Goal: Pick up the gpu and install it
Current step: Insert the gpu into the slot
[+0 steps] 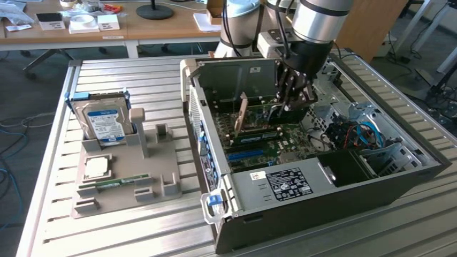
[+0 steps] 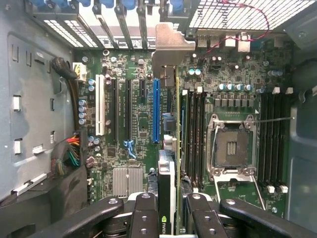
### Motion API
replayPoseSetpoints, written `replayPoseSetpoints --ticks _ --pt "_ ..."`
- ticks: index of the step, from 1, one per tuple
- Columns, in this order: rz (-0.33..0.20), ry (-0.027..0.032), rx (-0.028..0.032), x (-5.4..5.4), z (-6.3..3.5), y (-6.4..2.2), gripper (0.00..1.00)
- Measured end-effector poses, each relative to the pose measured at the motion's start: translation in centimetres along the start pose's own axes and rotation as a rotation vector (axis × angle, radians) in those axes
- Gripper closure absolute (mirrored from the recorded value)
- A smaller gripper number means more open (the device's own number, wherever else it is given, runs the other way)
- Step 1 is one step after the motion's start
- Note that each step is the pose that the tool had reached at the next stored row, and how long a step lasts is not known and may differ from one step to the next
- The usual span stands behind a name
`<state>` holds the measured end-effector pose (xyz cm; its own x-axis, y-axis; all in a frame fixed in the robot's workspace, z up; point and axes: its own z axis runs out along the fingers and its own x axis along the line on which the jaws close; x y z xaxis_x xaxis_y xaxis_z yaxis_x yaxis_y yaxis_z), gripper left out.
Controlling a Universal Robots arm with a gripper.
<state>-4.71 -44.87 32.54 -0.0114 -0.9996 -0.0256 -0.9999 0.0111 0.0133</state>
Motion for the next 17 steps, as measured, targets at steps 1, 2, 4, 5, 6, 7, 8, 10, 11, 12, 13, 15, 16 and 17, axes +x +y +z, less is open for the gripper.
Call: replayPoseSetpoints --ticks 1,2,4,5,6,7,8,10,11,12,13,15,16,17 --pt "0.0 0.0002 0.0 0.0 0.16 0.0 0.73" --pt "0.0 0.0 0.0 0.01 0.25 0.0 0.73" --pt "0.0 0.0002 -0.0001 0.01 0.24 0.0 0.73" --pt "0.0 0.0003 -0.0001 0.01 0.24 0.0 0.73" --pt "0.0 0.0002 -0.0001 0.01 0.24 0.01 0.73" --pt "0.0 0.0003 -0.0001 0.01 0.24 0.0 0.73" --pt "0.0 0.0 0.0 0.01 0.3 0.0 0.73" --pt "0.0 0.0 0.0001 0.01 0.59 0.0 0.73" --pt "0.0 0.0002 0.0 0.02 0.72 0.0 0.73" --pt "0.0 0.0 0.0 0.02 0.82 0.0 0.73" --pt "0.0 0.0002 0.0 0.02 0.85 0.0 0.73" --pt "0.0 0.0003 -0.0001 0.02 0.85 0.0 0.73" --pt "0.0 0.0003 -0.0001 0.02 0.85 0.0 0.73" --pt "0.0 0.0003 -0.0002 0.02 0.86 0.0 0.73"
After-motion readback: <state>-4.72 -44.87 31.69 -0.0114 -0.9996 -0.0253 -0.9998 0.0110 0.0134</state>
